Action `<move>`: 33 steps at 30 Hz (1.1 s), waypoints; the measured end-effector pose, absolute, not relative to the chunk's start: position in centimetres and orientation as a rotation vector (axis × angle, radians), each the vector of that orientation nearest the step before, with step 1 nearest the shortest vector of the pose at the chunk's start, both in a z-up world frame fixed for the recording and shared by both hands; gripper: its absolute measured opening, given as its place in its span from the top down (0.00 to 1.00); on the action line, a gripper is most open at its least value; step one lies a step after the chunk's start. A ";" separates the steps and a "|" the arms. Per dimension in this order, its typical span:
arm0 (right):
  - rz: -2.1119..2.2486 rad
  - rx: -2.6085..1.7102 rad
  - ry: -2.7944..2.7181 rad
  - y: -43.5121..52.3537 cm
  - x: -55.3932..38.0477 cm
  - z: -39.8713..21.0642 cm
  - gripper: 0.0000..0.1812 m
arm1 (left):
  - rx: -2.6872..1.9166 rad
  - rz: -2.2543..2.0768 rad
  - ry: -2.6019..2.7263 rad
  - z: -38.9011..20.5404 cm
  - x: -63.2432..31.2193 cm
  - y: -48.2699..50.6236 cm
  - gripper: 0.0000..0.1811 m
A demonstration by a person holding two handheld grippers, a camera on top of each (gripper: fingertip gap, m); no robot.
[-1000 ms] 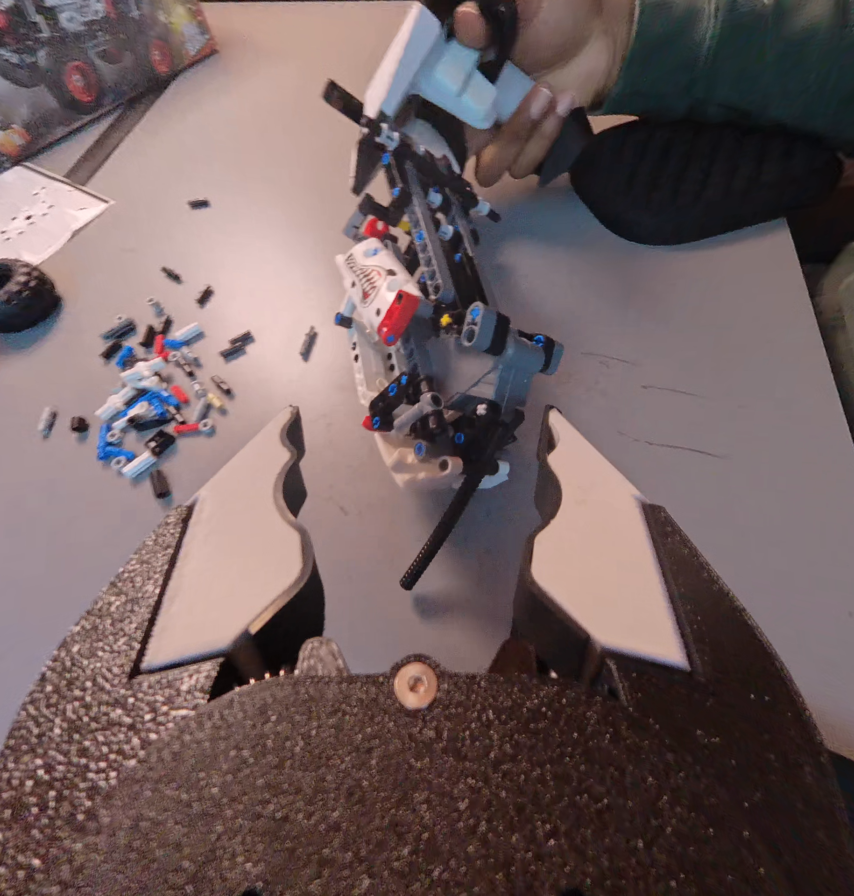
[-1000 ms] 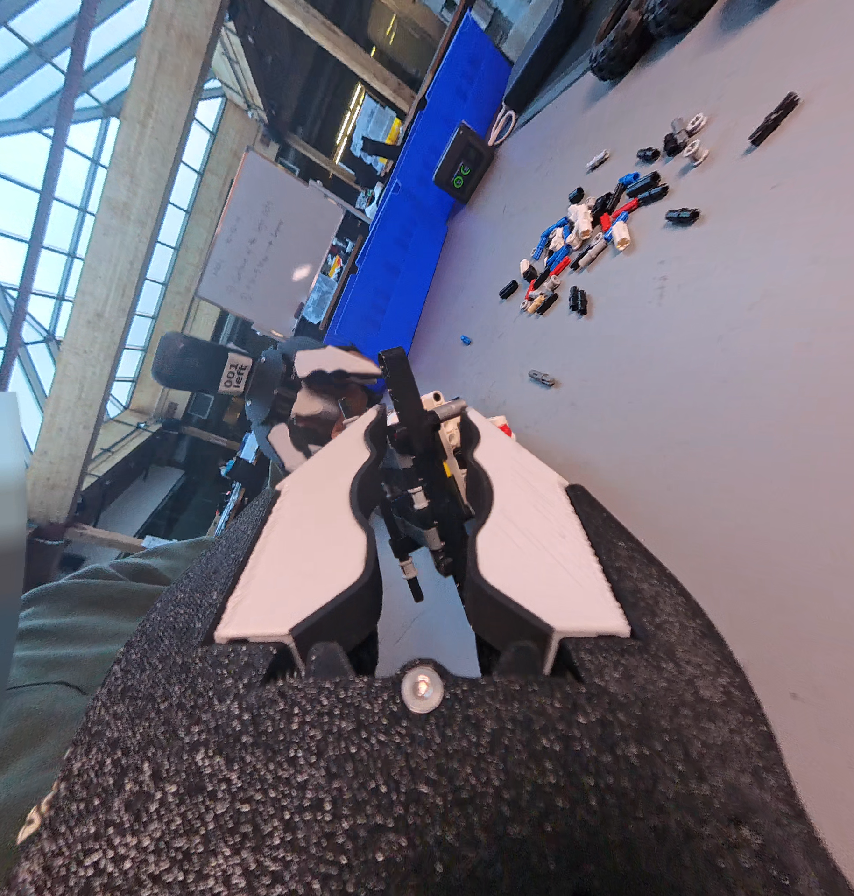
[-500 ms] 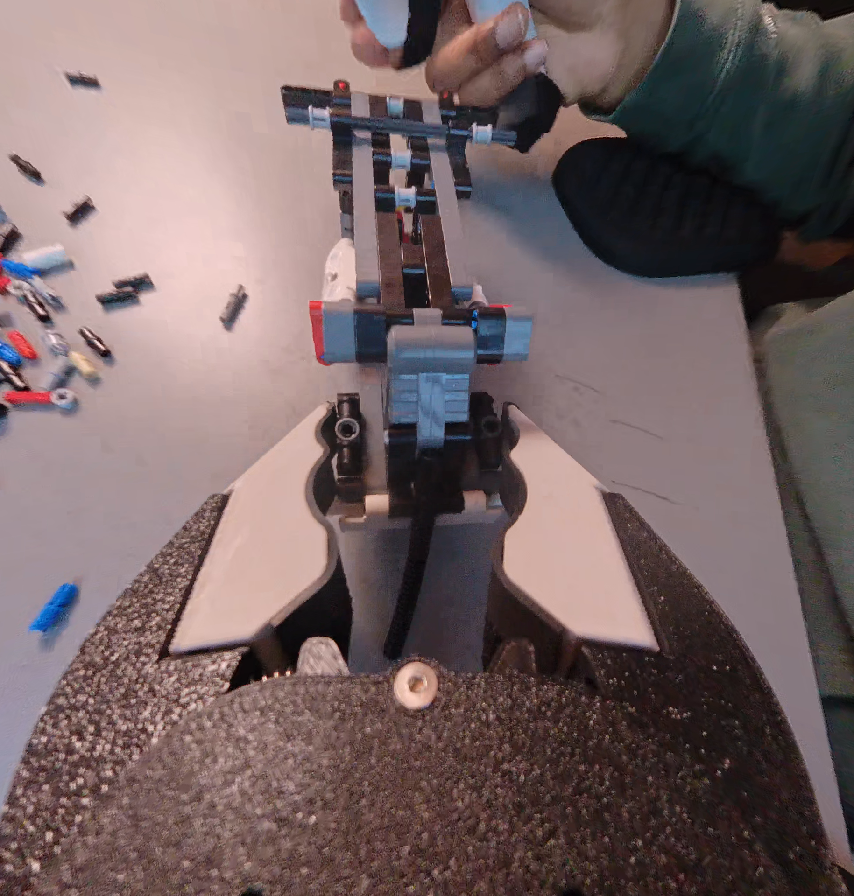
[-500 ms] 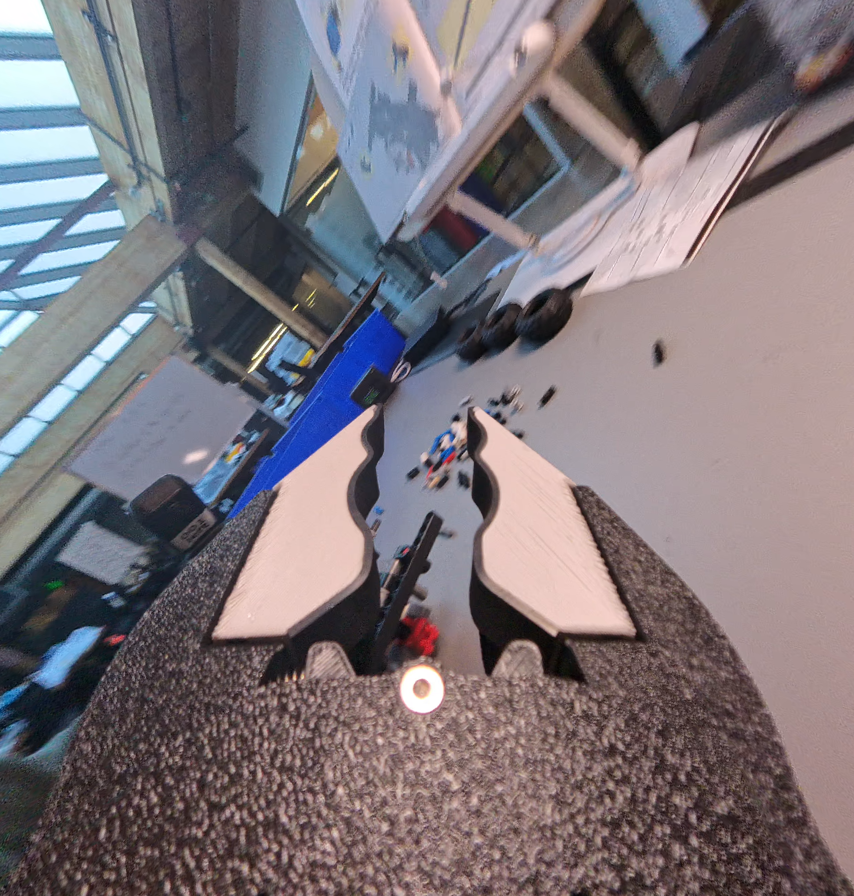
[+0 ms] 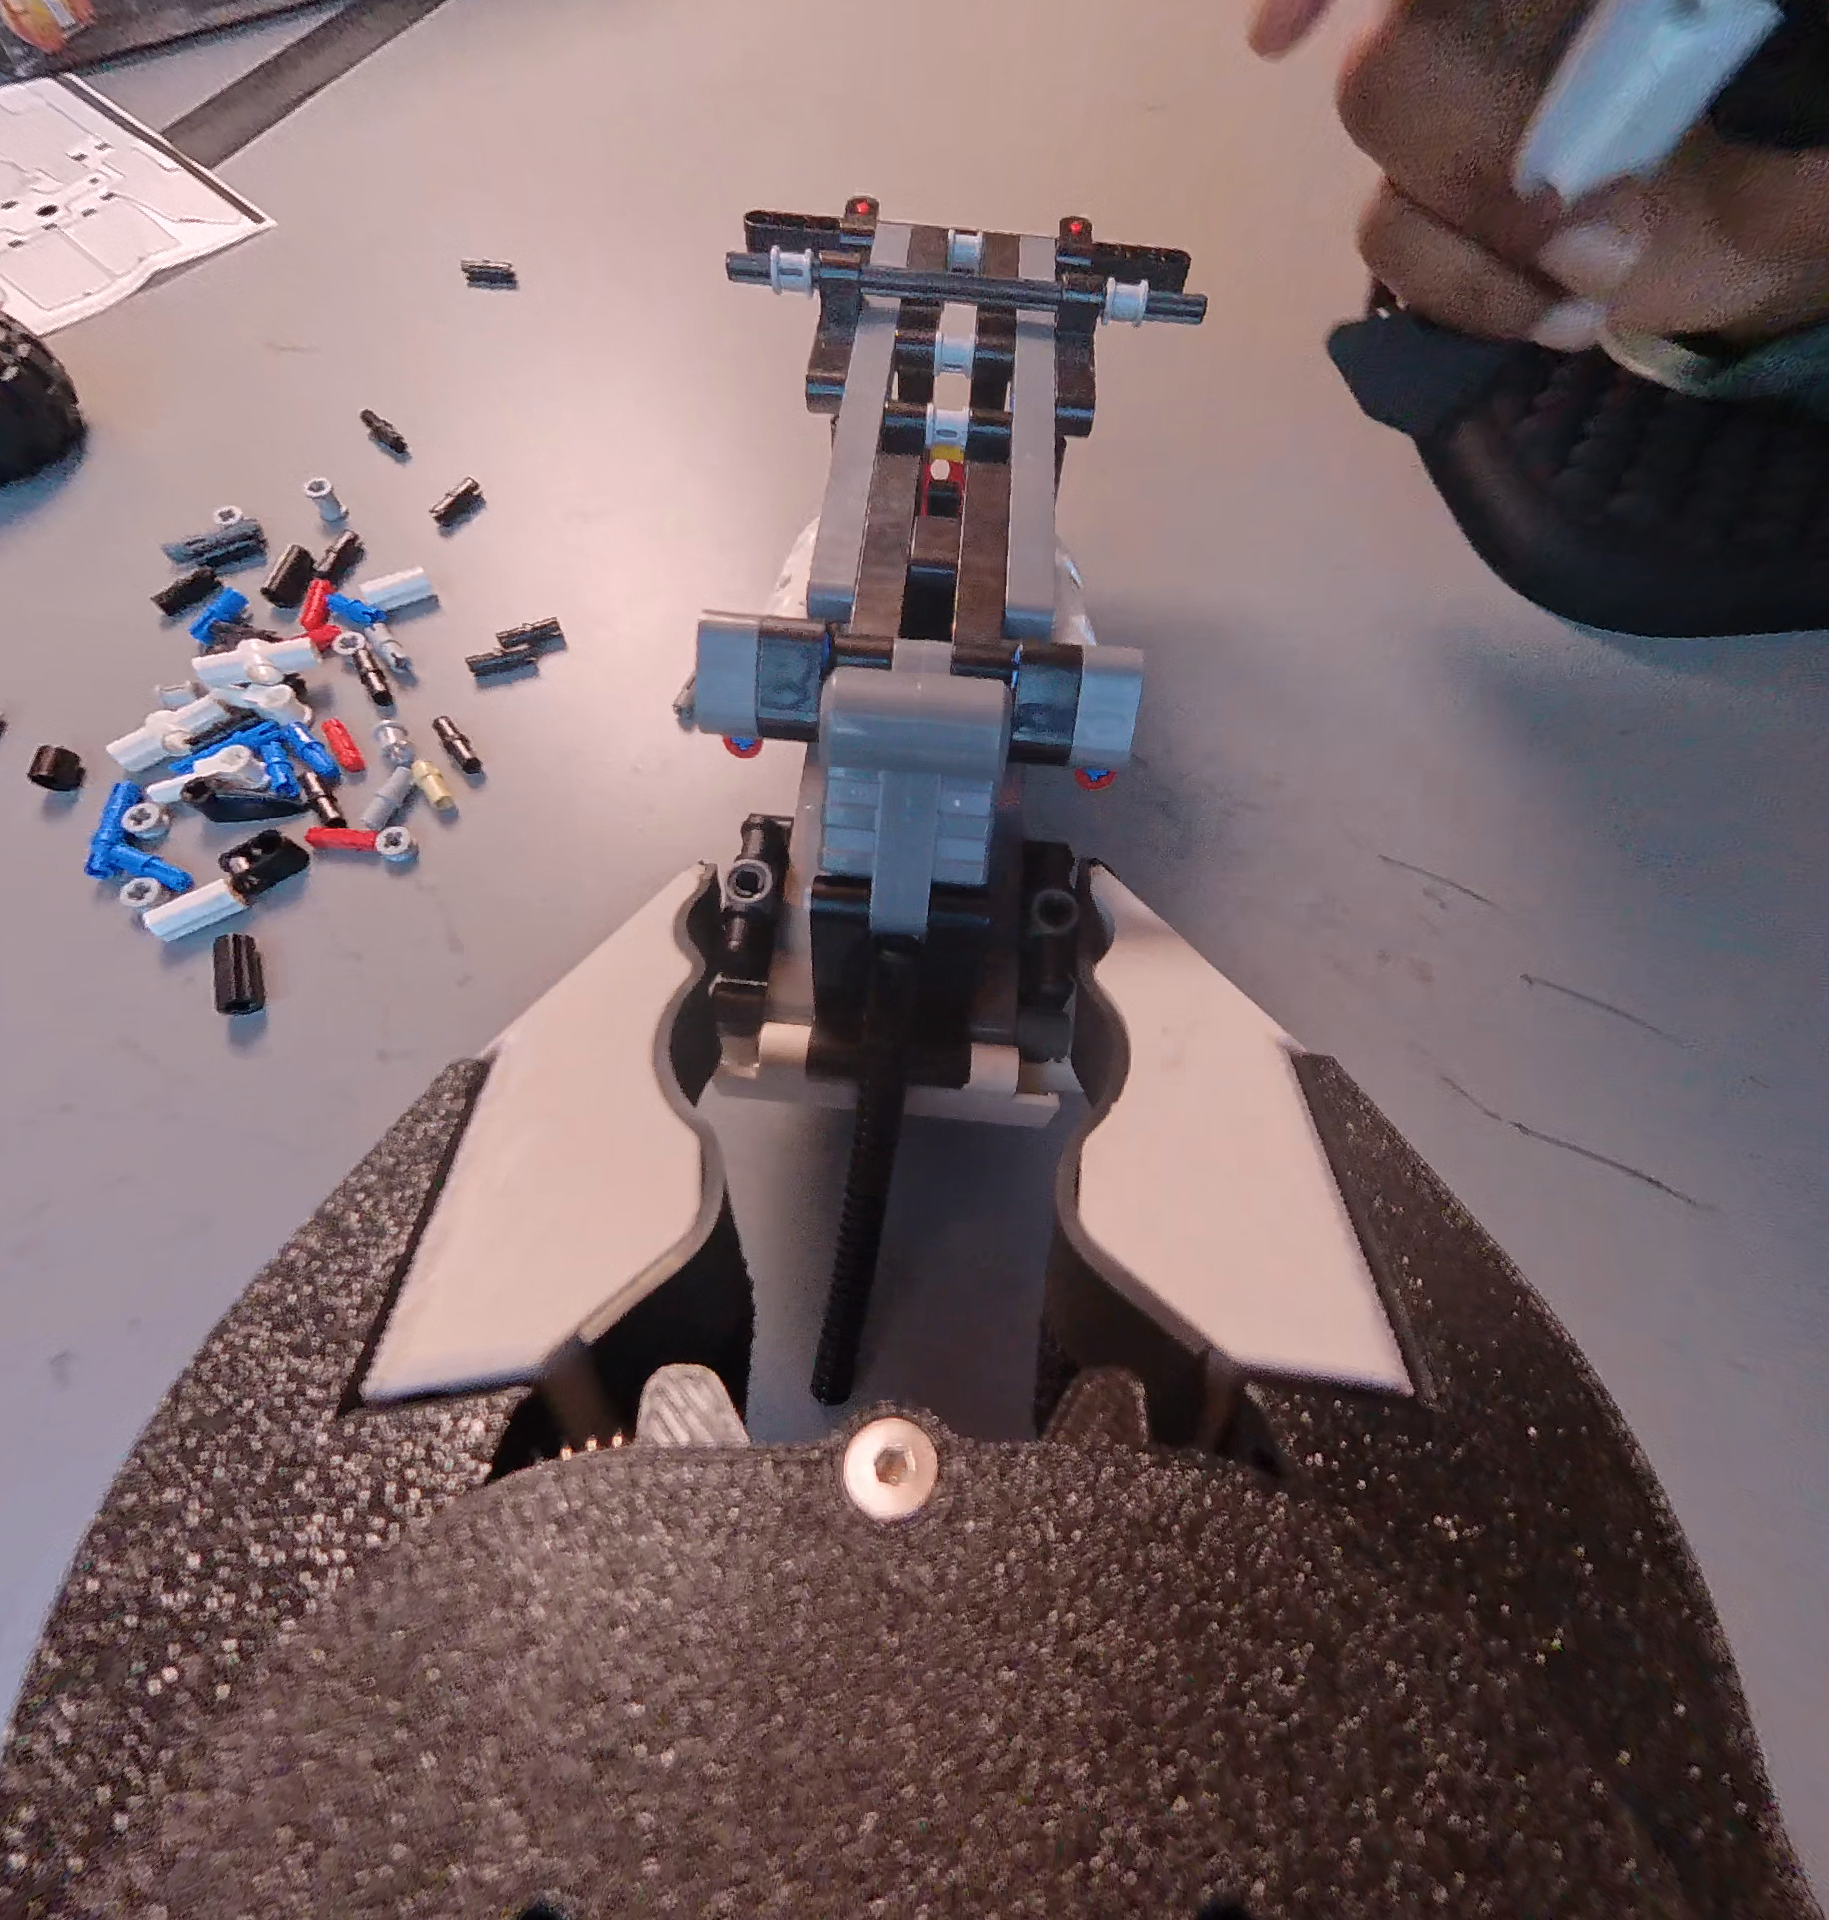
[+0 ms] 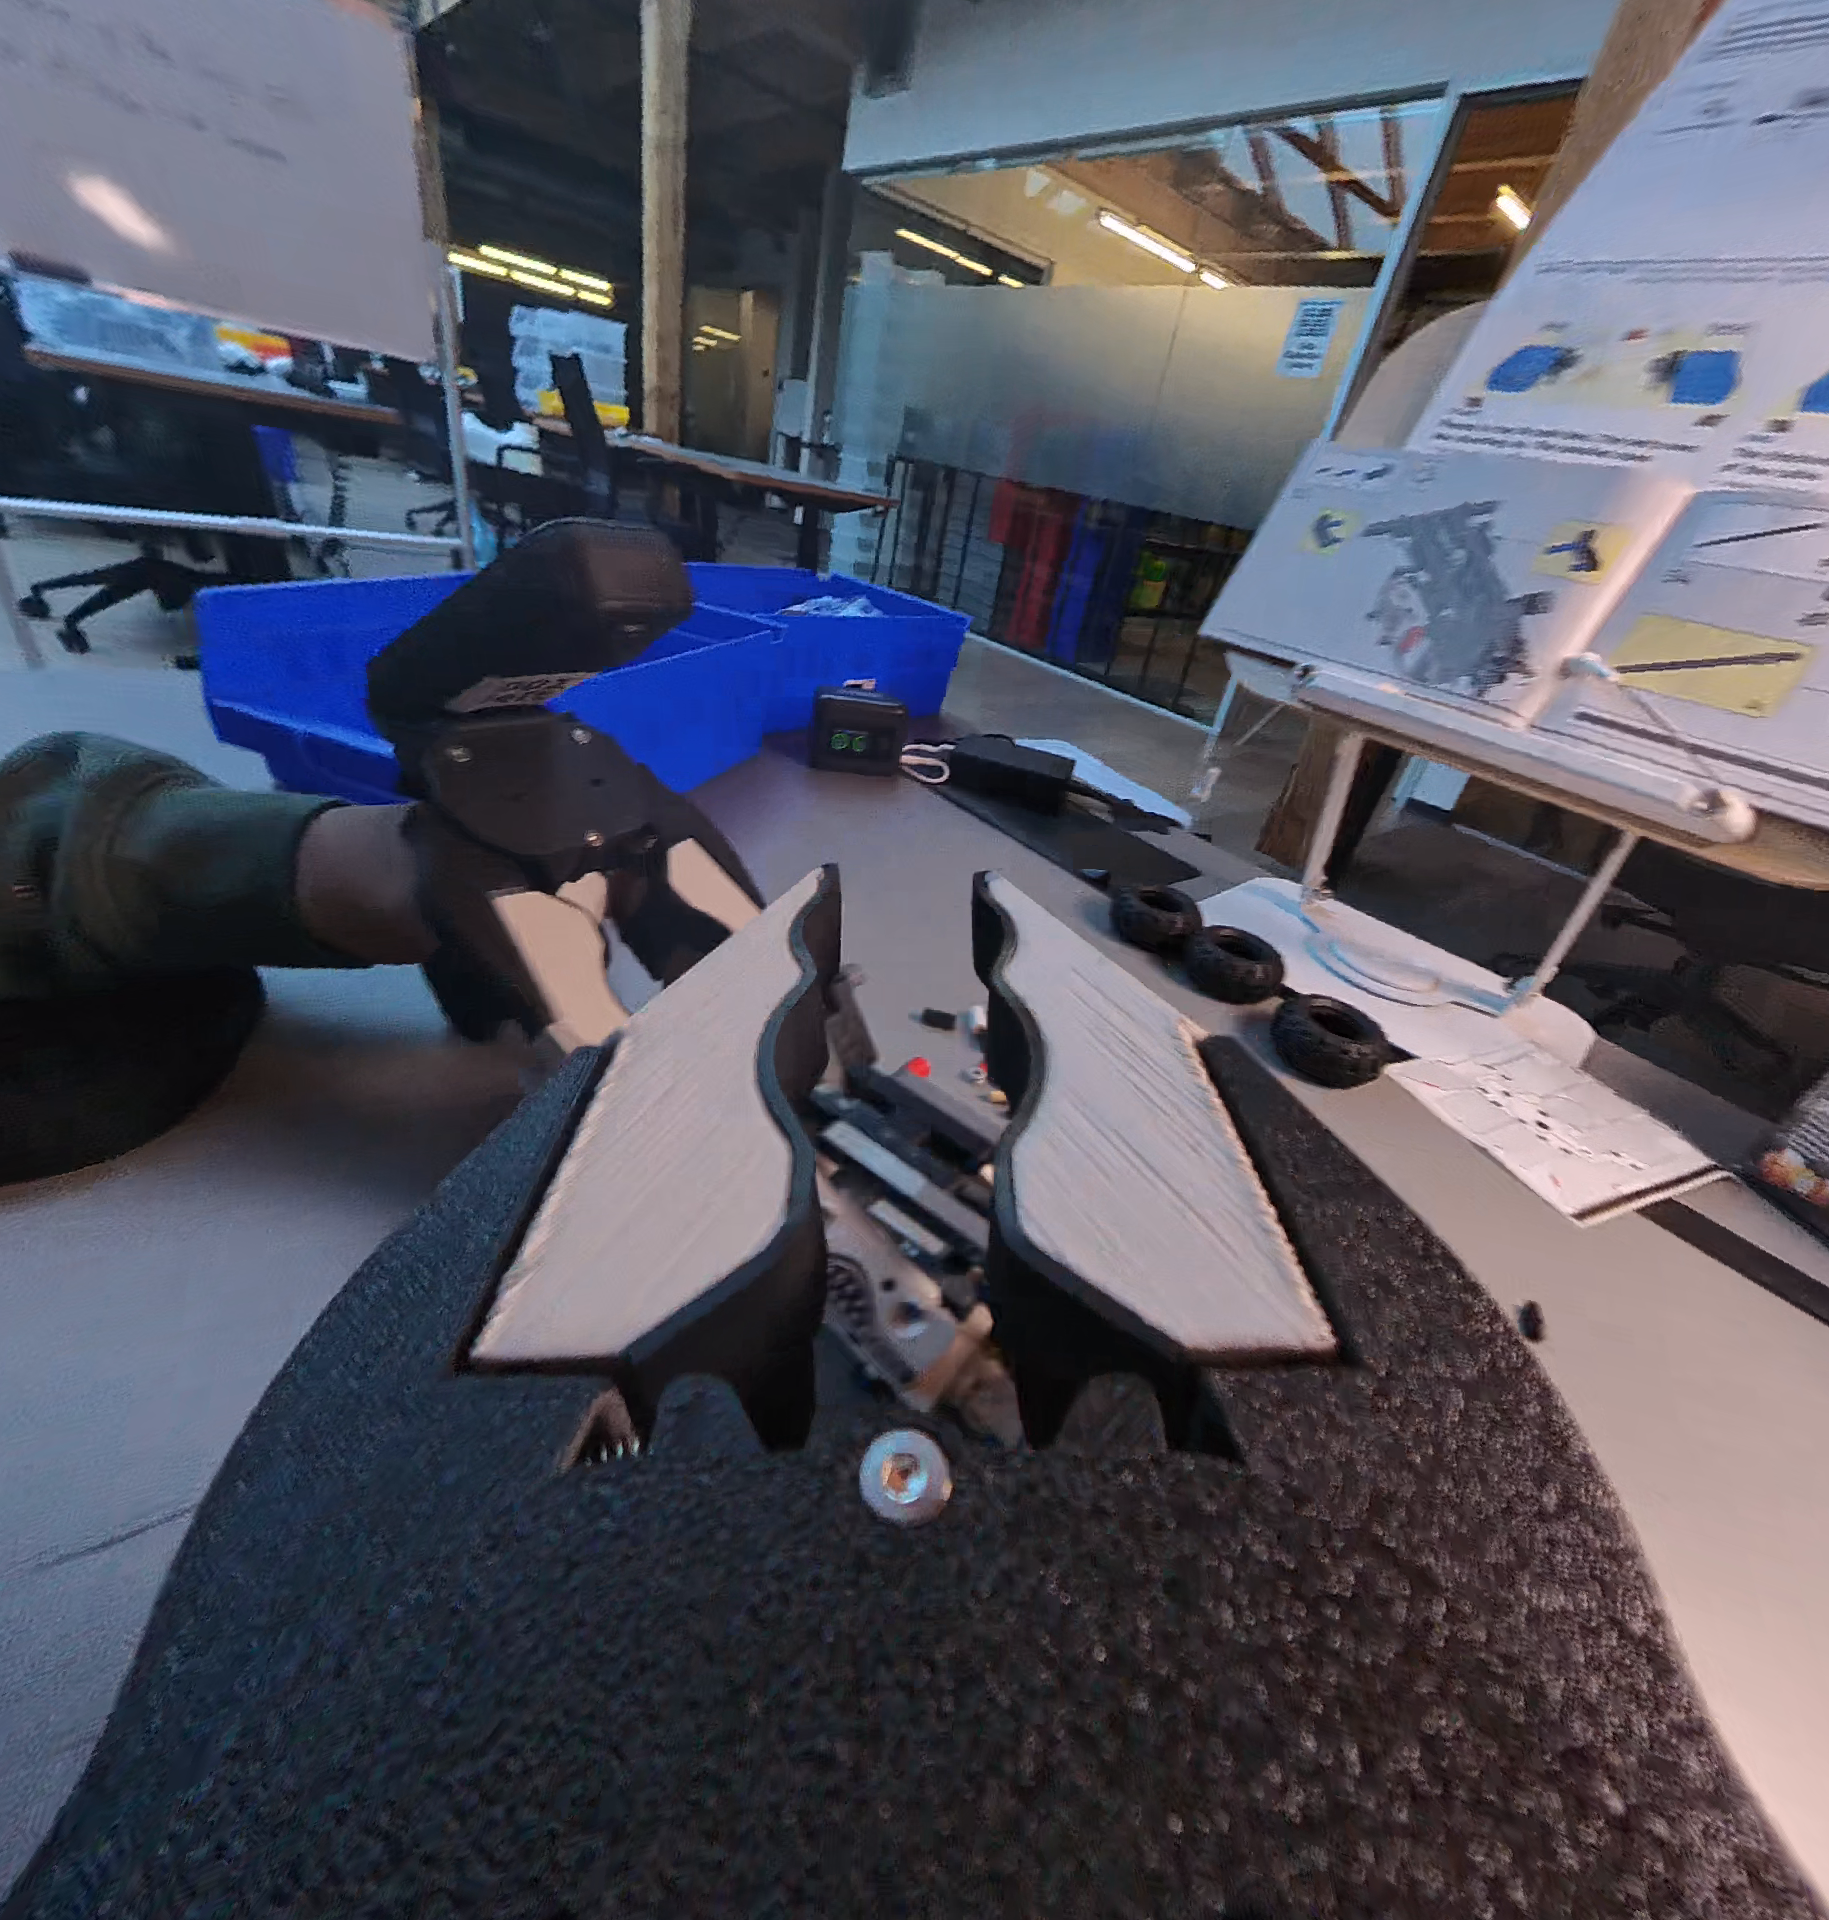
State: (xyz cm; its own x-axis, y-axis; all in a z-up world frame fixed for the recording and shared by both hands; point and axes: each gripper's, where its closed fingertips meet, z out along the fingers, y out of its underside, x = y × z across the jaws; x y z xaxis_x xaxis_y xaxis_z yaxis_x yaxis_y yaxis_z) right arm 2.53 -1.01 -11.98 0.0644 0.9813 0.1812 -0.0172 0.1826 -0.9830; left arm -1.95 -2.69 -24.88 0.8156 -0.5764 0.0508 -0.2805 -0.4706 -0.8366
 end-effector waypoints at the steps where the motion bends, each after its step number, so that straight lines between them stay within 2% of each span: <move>1: 1.033 -1.079 -1.267 -2.3 2.0 -12.7 0.88 | -2.087 -0.385 0.617 -25.0 -2.1 -2.5 0.63; 4: 0.998 -1.087 -1.343 -4.5 0.8 -15.0 0.92 | -2.085 -0.365 0.602 -25.0 -2.2 -2.2 0.63; 11: 0.874 -1.273 -1.511 -4.1 -0.8 -21.1 0.92 | -2.082 -0.342 0.617 -25.1 -2.0 -2.3 0.63; 15: 0.906 -1.211 -1.415 -2.9 0.0 -18.3 0.91 | -2.086 -0.340 0.616 -25.1 -2.1 -2.3 0.63; 20: 0.746 -1.261 -1.241 3.8 3.0 -15.5 0.91 | -2.103 -0.311 0.565 -25.1 -2.6 -2.1 0.63; 25: 0.802 -1.360 -1.237 6.4 5.5 -16.0 0.90 | -2.118 -0.275 0.488 -25.2 -3.1 -1.7 0.63; 30: 0.698 -1.428 -1.337 7.1 5.7 -19.3 0.90 | -2.143 -0.241 0.467 -25.3 -2.9 -1.9 0.63; 31: 0.696 -1.432 -1.345 7.0 5.5 -19.7 0.90 | -2.155 -0.243 0.498 -25.4 -2.5 -2.2 0.62; 33: 0.710 -1.448 -1.351 6.8 5.2 -20.2 0.90 | -2.200 -0.290 0.572 -26.0 -1.4 -3.1 0.52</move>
